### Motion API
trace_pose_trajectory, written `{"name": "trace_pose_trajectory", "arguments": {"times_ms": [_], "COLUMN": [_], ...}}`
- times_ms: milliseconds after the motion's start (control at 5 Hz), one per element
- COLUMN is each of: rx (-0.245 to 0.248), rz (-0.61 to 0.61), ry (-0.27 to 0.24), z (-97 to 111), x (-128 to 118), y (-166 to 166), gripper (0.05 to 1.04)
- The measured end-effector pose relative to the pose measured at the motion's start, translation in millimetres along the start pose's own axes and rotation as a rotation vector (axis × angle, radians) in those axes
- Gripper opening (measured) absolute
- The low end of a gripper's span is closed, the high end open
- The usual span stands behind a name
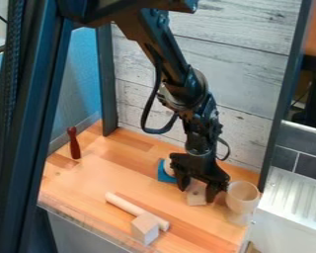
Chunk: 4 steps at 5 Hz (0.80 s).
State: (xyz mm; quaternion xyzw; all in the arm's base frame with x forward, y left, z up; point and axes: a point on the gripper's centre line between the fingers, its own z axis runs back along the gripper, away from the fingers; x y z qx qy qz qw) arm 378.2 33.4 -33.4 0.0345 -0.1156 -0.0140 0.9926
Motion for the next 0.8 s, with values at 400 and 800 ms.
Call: {"name": "trace_pose_trajectory", "arguments": {"times_ms": [400,800], "rx": [-0.032,-0.12], "rz": [0.042,0.093], "ry": [0.029,-0.026], "z": [-1,45], "x": [-11,-21], "y": [6,34], "gripper": [1.003,1.0]}}
